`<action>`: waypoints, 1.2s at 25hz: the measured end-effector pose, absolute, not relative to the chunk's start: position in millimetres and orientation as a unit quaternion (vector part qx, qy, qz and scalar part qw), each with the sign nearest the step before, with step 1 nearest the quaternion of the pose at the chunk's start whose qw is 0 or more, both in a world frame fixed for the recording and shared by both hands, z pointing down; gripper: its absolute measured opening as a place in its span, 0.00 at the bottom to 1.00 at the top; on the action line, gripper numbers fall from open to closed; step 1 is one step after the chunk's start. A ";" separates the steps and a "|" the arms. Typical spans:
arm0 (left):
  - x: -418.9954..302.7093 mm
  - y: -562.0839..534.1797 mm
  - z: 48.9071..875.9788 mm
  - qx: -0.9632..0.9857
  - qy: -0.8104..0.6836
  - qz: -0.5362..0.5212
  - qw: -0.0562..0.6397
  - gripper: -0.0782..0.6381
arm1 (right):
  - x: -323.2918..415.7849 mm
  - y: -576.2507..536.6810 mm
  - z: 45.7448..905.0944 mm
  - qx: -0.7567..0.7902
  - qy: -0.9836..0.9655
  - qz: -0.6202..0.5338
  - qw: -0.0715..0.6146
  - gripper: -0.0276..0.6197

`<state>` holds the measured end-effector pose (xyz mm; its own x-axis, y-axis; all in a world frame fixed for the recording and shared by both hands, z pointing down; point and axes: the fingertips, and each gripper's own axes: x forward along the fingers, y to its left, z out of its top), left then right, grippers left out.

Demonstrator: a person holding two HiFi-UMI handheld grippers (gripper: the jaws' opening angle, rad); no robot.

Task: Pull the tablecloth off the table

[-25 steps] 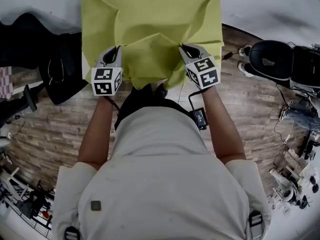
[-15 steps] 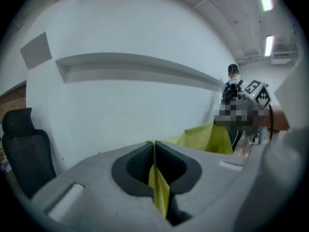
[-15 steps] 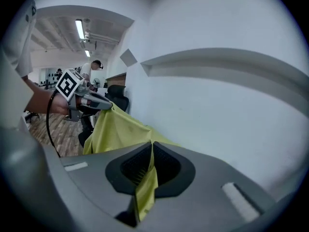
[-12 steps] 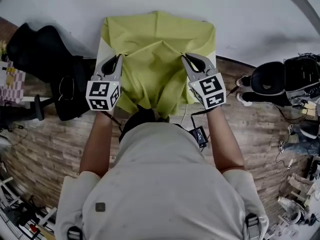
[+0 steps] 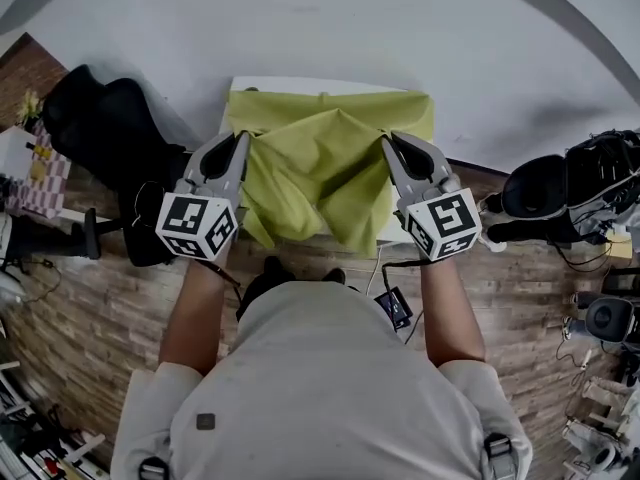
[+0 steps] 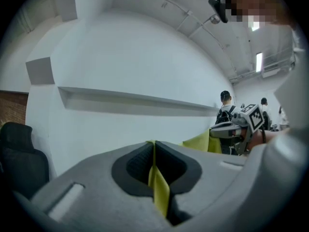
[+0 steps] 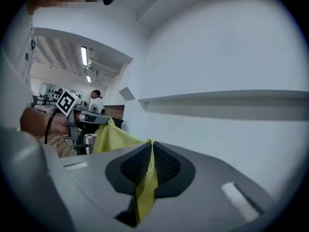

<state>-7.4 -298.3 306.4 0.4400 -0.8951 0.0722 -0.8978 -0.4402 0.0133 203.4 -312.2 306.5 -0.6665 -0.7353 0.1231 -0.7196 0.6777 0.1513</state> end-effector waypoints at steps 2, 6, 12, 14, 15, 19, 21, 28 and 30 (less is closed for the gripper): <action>1.3 -285.8 295.1 0.853 -0.521 0.020 0.013 0.12 | 212.0 -298.6 296.8 0.407 -0.909 -0.051 0.078 0.07; 0.3 -264.9 281.3 0.865 -0.501 0.010 -0.005 0.12 | 208.4 -269.6 286.1 0.423 -0.901 -0.060 0.072 0.07; -84.1 -261.4 279.8 0.889 -0.459 0.012 -0.002 0.12 | 122.8 -252.6 280.7 0.455 -0.886 -0.050 0.072 0.07; -102.8 -250.3 282.9 0.896 -0.444 0.015 0.000 0.12 | 105.1 -238.7 281.6 0.469 -0.879 -0.047 0.072 0.07; -111.2 -244.9 284.3 0.899 -0.437 0.016 0.001 0.12 | 97.1 -231.3 281.9 0.476 -0.875 -0.045 0.071 0.07; -140.0 -230.4 287.9 0.913 -0.408 0.021 0.005 0.12 | 66.7 -204.5 284.4 0.498 -0.864 -0.033 0.069 0.07; -151.9 -224.4 288.7 0.917 -0.399 0.018 0.008 0.12 | 54.6 -193.8 285.6 0.507 -0.858 -0.029 0.072 0.07; -162.3 -190.4 279.8 0.920 -0.392 0.009 0.010 0.12 | 47.1 -152.9 273.1 0.517 -0.852 -0.034 0.070 0.07; -158.0 -176.9 274.7 0.919 -0.395 0.008 0.004 0.12 | 51.5 -140.7 270.0 0.515 -0.854 -0.038 0.064 0.07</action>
<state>-158.0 -176.9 274.7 0.6876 -0.7259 0.0181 -0.7260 -0.6877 0.0004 51.5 -140.7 270.0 -0.4620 -0.8840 0.0710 -0.8744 0.4675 0.1302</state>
